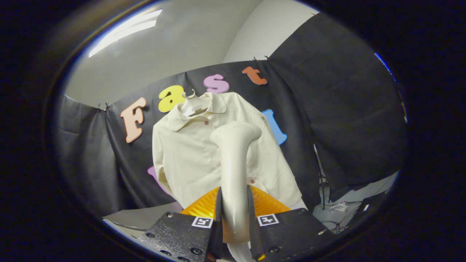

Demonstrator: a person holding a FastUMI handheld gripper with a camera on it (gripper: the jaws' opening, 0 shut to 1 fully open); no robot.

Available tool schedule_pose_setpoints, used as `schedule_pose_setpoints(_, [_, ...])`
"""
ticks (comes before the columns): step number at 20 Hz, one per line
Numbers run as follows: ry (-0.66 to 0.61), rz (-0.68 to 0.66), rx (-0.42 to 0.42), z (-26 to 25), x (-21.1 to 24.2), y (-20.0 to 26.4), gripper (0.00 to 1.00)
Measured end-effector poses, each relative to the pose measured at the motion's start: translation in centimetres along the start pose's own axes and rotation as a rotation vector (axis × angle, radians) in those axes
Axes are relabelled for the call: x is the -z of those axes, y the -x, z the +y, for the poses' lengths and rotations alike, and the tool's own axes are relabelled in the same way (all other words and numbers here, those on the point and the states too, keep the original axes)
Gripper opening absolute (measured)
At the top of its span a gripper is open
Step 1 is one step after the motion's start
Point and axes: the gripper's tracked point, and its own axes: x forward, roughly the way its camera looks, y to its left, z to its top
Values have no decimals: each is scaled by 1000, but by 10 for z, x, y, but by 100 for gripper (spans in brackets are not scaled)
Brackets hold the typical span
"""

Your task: Iron the clothes twice with a garment steamer, once on the left side and once on the right side.

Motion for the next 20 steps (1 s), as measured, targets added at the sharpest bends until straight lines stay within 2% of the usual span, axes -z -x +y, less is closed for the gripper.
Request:
schedule_pose_setpoints(11, [70, -17, -64, 9, -61, -111, 30])
schedule_pose_setpoints(16, [41, -7, -72, -9, -54, -146, 30])
schedule_pose_setpoints(20, [-14, 6, -84, -23, -32, -149, 30])
